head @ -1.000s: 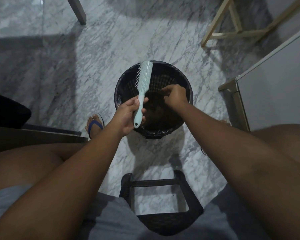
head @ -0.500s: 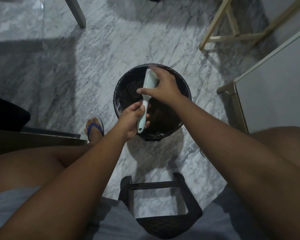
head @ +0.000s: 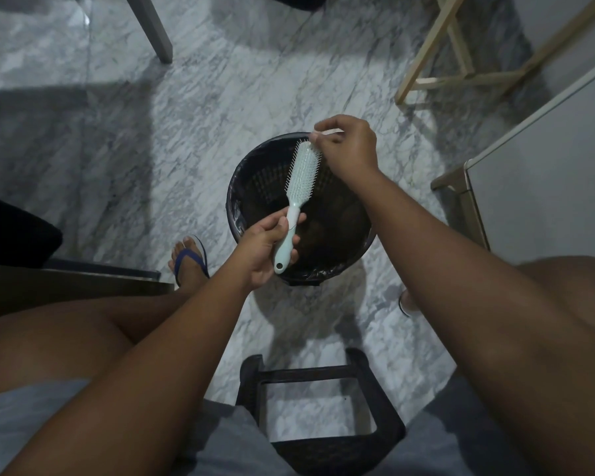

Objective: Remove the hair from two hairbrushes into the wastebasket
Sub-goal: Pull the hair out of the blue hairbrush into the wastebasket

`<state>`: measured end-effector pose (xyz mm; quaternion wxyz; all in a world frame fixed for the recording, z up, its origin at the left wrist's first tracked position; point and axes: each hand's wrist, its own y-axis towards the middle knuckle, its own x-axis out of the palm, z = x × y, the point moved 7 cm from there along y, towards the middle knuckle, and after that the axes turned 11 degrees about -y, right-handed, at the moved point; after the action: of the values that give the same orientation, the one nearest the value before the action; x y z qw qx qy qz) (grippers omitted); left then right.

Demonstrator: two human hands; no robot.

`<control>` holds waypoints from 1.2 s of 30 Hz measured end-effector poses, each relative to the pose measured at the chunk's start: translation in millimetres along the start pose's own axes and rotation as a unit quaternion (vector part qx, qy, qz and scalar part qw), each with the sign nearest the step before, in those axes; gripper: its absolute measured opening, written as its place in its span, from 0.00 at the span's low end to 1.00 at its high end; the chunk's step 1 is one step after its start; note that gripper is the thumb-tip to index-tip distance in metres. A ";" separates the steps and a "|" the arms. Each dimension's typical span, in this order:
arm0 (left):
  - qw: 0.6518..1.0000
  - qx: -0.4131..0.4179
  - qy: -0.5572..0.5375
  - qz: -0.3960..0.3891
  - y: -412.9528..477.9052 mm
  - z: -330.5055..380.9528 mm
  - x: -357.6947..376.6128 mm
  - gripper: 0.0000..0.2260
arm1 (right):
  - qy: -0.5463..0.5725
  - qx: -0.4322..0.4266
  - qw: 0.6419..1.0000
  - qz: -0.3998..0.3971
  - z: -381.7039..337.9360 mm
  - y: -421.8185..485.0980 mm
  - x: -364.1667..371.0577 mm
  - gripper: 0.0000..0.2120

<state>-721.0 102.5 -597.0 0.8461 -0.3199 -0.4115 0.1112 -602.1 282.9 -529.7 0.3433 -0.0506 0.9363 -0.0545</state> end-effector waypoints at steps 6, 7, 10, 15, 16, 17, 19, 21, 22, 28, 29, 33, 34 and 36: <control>1.000 0.001 -0.012 -0.002 1.7 4.0 6.4 0.12 | 0.215 0.131 0.967 0.039 26.0 4.1 -1.4 0.07; 1.000 0.003 -0.011 0.001 1.9 4.5 5.0 0.12 | 0.220 0.148 0.963 0.047 32.1 2.3 -2.5 0.08; 1.000 0.005 -0.003 0.006 3.0 4.6 0.4 0.13 | 0.111 0.107 0.988 -0.001 47.4 -12.1 6.7 0.10; 0.999 0.008 -0.047 0.009 3.7 10.5 -2.1 0.15 | -0.158 0.001 0.984 -0.082 68.0 -44.6 19.7 0.08; 0.999 0.011 -0.048 0.011 4.1 13.4 -2.9 0.16 | -0.191 -0.006 0.977 -0.098 73.7 -48.9 22.8 0.08; 0.999 0.014 -0.044 0.013 4.3 16.1 -4.3 0.16 | -0.214 -0.006 0.969 -0.120 79.0 -53.5 27.1 0.08; 0.999 0.018 -0.036 0.015 4.4 19.9 -6.9 0.17 | -0.225 0.010 0.962 -0.151 88.3 -60.1 34.6 0.10; 0.999 0.018 -0.034 0.017 4.7 20.3 -9.2 0.17 | -0.212 0.028 0.966 -0.147 88.9 -61.4 32.4 0.11; 0.999 0.017 -0.031 0.018 4.8 19.7 -10.0 0.17 | -0.215 0.032 0.966 -0.143 89.6 -58.9 31.4 0.10; 1.000 0.011 0.003 0.021 4.6 11.3 -10.6 0.15 | -0.042 0.079 0.984 -0.151 66.2 -39.7 29.3 0.25; 1.000 0.011 0.010 0.022 4.3 9.5 -10.6 0.14 | 0.055 0.097 0.984 -0.141 56.6 -37.9 27.2 0.26; 0.998 0.013 0.057 0.027 6.6 4.3 -11.6 0.14 | 0.132 0.041 0.980 -0.143 19.4 -25.7 20.5 0.26; 0.997 0.015 0.075 0.028 7.3 3.9 -13.0 0.14 | 0.080 0.020 0.989 -0.124 17.0 -21.5 17.3 0.22; 0.994 0.020 0.104 0.033 8.1 3.4 -16.2 0.13 | -0.013 0.003 0.996 -0.085 15.8 -15.5 10.2 0.15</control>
<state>-733.3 102.9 -610.7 0.8863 -0.3262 -0.3084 0.1137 -598.7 265.1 -546.1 0.3499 -0.1293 0.9238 -0.0857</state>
